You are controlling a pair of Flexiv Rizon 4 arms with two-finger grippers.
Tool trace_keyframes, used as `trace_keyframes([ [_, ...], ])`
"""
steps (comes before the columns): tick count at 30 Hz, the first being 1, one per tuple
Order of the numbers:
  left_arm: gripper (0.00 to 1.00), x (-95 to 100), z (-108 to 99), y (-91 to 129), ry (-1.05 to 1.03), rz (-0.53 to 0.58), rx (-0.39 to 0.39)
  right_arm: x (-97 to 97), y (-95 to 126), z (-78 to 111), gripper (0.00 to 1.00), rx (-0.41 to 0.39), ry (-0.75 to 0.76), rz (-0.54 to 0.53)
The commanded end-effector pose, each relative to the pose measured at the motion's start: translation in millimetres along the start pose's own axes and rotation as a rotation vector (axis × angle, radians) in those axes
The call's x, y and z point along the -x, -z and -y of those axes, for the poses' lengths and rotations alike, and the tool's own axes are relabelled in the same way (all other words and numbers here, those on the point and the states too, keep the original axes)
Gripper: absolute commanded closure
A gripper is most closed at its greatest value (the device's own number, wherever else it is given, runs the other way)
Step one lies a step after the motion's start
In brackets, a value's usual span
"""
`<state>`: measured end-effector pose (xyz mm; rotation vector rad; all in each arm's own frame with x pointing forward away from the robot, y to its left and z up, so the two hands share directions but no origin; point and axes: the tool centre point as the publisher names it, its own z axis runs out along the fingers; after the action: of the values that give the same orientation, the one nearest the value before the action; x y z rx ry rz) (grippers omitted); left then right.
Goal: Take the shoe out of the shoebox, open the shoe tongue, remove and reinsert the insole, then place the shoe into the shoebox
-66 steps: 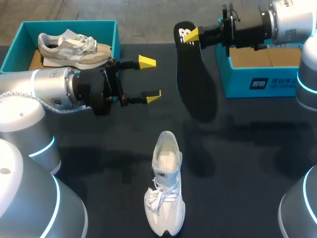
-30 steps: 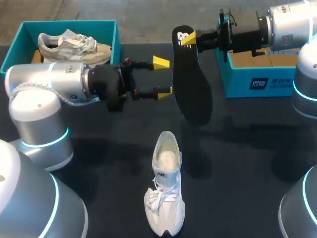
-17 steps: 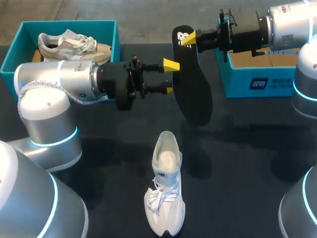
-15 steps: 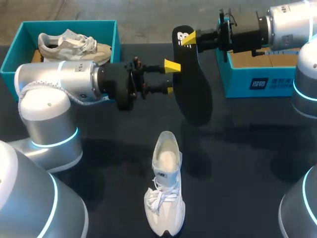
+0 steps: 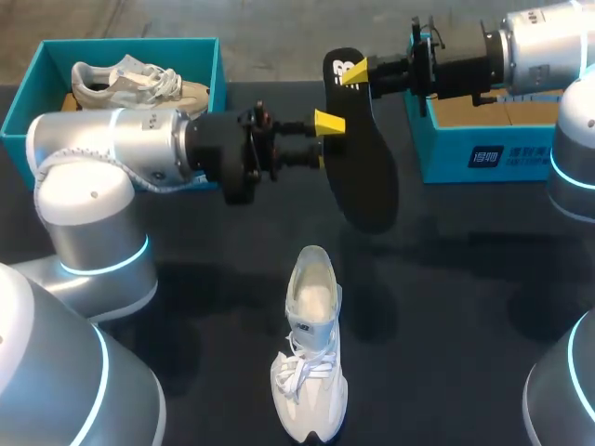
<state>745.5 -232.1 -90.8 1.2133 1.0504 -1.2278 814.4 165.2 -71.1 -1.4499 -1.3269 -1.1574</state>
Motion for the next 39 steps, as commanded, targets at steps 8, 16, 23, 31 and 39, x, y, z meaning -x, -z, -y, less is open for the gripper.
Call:
trace_keyframes([
  [8,0.67,2.3,-0.1,-4.3,-0.002,-0.011,0.000,-0.2,-1.0,0.5,1.00,0.002,-0.001,0.002],
  [16,0.71,7.3,4.0,-4.1,-0.007,-0.007,-0.008,-0.2,-1.0,0.5,1.00,0.002,-0.001,0.002],
  [23,0.81,4.9,0.3,-3.7,-0.007,-0.008,0.013,-0.2,-1.0,0.5,1.00,0.002,-0.001,0.002],
  [31,1.00,3.0,-1.8,-7.2,-0.011,-0.009,0.017,-0.2,-1.0,0.5,1.00,0.002,-0.001,0.002],
  [39,1.00,1.4,-1.9,-8.0,-0.016,-0.013,0.020,-1.2,-1.6,0.4,1.00,0.005,0.017,-0.028],
])
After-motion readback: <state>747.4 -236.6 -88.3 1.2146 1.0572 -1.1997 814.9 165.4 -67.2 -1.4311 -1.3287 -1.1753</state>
